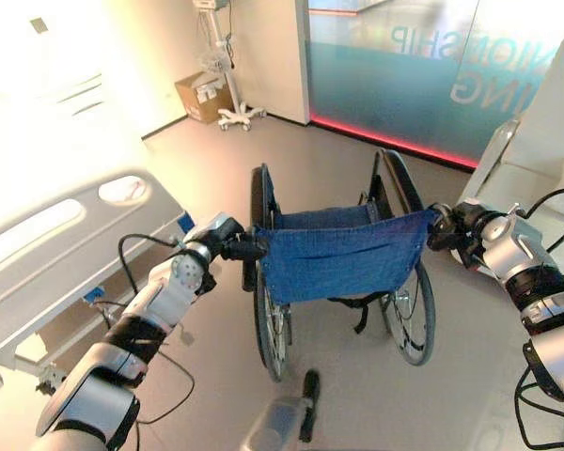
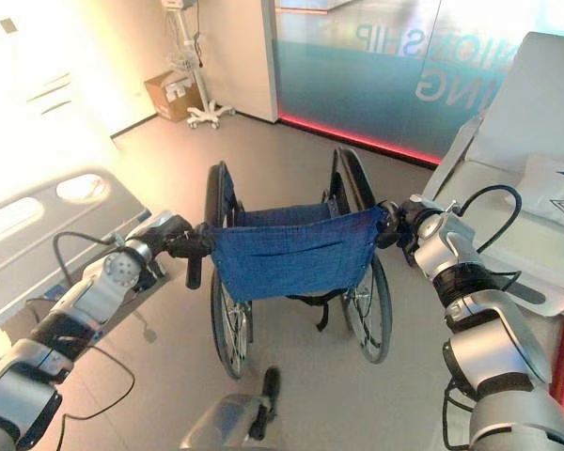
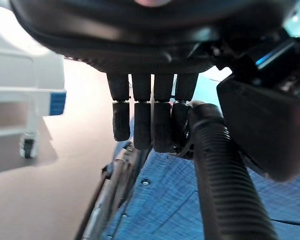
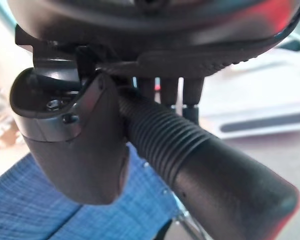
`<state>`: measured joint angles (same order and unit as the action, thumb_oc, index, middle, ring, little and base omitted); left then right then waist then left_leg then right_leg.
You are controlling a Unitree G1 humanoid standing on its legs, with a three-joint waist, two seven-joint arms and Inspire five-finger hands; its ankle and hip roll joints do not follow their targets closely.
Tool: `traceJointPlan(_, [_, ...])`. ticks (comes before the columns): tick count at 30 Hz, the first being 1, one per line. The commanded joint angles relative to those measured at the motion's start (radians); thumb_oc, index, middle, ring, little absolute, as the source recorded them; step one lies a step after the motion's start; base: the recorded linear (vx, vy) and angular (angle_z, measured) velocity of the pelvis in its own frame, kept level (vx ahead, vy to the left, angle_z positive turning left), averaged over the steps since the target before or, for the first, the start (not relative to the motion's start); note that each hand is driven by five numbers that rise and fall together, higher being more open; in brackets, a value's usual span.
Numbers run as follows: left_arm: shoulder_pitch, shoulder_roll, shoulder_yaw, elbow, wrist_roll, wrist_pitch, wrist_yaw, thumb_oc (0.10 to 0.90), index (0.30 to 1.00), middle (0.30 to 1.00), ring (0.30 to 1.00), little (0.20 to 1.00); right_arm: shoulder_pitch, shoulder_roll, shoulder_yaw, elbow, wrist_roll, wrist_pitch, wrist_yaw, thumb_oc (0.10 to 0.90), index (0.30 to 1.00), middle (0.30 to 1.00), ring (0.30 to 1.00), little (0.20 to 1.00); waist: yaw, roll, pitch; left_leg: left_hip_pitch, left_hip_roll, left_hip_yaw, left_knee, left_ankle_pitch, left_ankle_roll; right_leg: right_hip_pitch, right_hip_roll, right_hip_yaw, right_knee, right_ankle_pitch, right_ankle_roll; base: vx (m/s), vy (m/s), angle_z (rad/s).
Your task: Push the wheelchair next to the bed
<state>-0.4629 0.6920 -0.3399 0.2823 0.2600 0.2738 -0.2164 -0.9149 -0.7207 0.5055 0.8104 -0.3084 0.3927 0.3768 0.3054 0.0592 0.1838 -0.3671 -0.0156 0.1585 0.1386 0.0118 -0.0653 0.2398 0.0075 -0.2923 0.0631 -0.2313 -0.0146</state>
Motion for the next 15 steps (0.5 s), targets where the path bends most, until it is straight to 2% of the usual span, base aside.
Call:
traceJointPlan(1, [0.091, 0.041, -0.117, 0.114, 0.122, -0.016, -0.09, 0.4, 0.3, 0.3, 0.3, 0.3, -0.095, -0.033, 0.214, -0.046, -0.183, -0.245, 0.043, 0.4, 0.3, 0.3, 0.3, 0.3, -0.015, -0.039, 0.058, 0.079, -0.013, 0.021, 0.029, 0.117, 0.044, -0.041, -0.024, -0.028, 0.133, 0.029, 0.036, 0.44, 0.116, -0.32])
traceJointPlan(2, [0.101, 0.041, -0.116, 0.112, 0.127, -0.015, -0.107, 0.4, 0.3, 0.3, 0.3, 0.3, -0.086, -0.028, 0.207, -0.047, -0.19, -0.245, 0.056, 0.4, 0.3, 0.3, 0.3, 0.3, -0.002, -0.043, 0.047, 0.066, -0.015, 0.01, 0.06, 0.111, 0.046, -0.023, -0.025, -0.037, 0.148, 0.009, 0.032, 0.44, 0.114, -0.06])
traceJointPlan(3, [0.113, 0.047, -0.111, 0.105, 0.132, -0.012, -0.124, 0.4, 0.3, 0.3, 0.3, 0.3, -0.075, -0.018, 0.201, -0.044, -0.197, -0.249, 0.058, 0.4, 0.3, 0.3, 0.3, 0.3, 0.008, -0.057, 0.035, 0.089, -0.024, 0.014, 0.065, 0.068, 0.074, -0.018, -0.039, -0.042, 0.182, -0.004, 0.048, 0.44, 0.13, 0.18])
traceJointPlan(4, [0.121, 0.047, -0.109, 0.106, 0.136, -0.01, -0.132, 0.4, 0.3, 0.3, 0.3, 0.3, -0.07, -0.013, 0.206, -0.038, -0.198, -0.256, 0.058, 0.4, 0.3, 0.3, 0.3, 0.3, 0.014, -0.064, 0.025, 0.11, -0.029, 0.016, 0.054, 0.056, 0.086, -0.017, -0.048, -0.051, 0.206, 0.009, 0.064, 0.53, 0.214, 0.24])
traceJointPlan(5, [0.134, 0.045, -0.109, 0.114, 0.143, -0.011, -0.128, 0.4, 0.3, 0.3, 0.3, 0.3, -0.055, -0.01, 0.202, -0.052, -0.204, -0.273, 0.06, 0.4, 0.3, 0.3, 0.3, 0.3, 0.024, -0.074, 0.007, 0.148, -0.04, 0.013, 0.023, 0.046, 0.109, -0.016, -0.086, -0.078, 0.296, 0.06, 0.108, 0.53, 0.22, 0.19])
traceJointPlan(6, [0.141, 0.048, -0.109, 0.113, 0.142, -0.004, -0.114, 0.4, 0.3, 0.3, 0.3, 0.3, -0.053, -0.008, 0.2, -0.055, -0.206, -0.296, 0.056, 0.4, 0.3, 0.3, 0.3, 0.3, 0.031, -0.084, -0.003, 0.163, -0.048, -0.002, 0.003, 0.049, 0.119, -0.008, -0.097, -0.075, 0.338, 0.077, 0.128, 0.51, 0.196, 0.15])
traceJointPlan(8, [0.148, 0.054, -0.1, 0.105, 0.164, -0.003, -0.108, 0.4, 0.3, 0.3, 0.3, 0.3, -0.043, -0.01, 0.195, -0.075, -0.207, -0.307, 0.053, 0.4, 0.3, 0.3, 0.3, 0.3, 0.039, -0.103, -0.018, 0.171, -0.069, -0.021, -0.016, 0.051, 0.126, 0.001, -0.097, -0.057, 0.374, 0.101, 0.149, 0.38, 0.092, 0.04])
traceJointPlan(10, [0.154, 0.08, -0.093, 0.079, 0.189, -0.009, -0.137, 0.4, 0.3, 0.3, 0.3, 0.3, -0.025, -0.028, 0.187, -0.132, -0.21, -0.294, 0.07, 0.4, 0.3, 0.3, 0.3, 0.3, 0.035, -0.122, -0.031, 0.177, -0.105, -0.067, -0.019, 0.042, 0.141, -0.031, -0.097, -0.018, 0.438, 0.173, 0.17, 0.39, 0.079, 0.05])
traceJointPlan(12, [0.156, 0.087, -0.097, 0.067, 0.193, -0.011, -0.149, 0.4, 0.3, 0.3, 0.3, 0.3, -0.023, -0.043, 0.194, -0.165, -0.226, -0.293, 0.076, 0.4, 0.3, 0.3, 0.3, 0.3, 0.027, -0.118, -0.03, 0.185, -0.113, -0.097, -0.008, 0.034, 0.14, -0.063, -0.107, -0.003, 0.401, 0.208, 0.171, 0.33, -0.033, 0.19])
traceJointPlan(13, [0.148, 0.094, -0.1, 0.068, 0.193, -0.019, -0.148, 0.4, 0.3, 0.3, 0.3, 0.3, -0.04, -0.049, 0.208, -0.172, -0.23, -0.289, 0.077, 0.4, 0.3, 0.3, 0.3, 0.3, 0.018, -0.115, -0.017, 0.196, -0.112, -0.11, 0.016, 0.019, 0.133, -0.093, -0.131, -0.005, 0.343, 0.198, 0.162, 0.31, -0.126, 0.17])
traceJointPlan(14, [0.144, 0.097, -0.103, 0.067, 0.194, -0.019, -0.148, 0.4, 0.3, 0.3, 0.3, 0.3, -0.048, -0.051, 0.213, -0.173, -0.23, -0.289, 0.079, 0.4, 0.3, 0.3, 0.3, 0.3, 0.016, -0.109, -0.016, 0.198, -0.104, -0.115, 0.02, 0.018, 0.13, -0.111, -0.134, -0.005, 0.313, 0.201, 0.156, 0.33, -0.279, 0.11])
traceJointPlan(15, [0.121, 0.106, -0.111, 0.066, 0.192, -0.018, -0.147, 0.4, 0.3, 0.3, 0.3, 0.3, -0.074, -0.047, 0.232, -0.169, -0.225, -0.278, 0.064, 0.4, 0.3, 0.3, 0.3, 0.3, -0.002, -0.097, 0.012, 0.235, -0.089, -0.138, 0.04, -0.011, 0.122, -0.201, -0.18, -0.008, 0.229, 0.242, 0.146, 0.25, -0.245, -0.05])
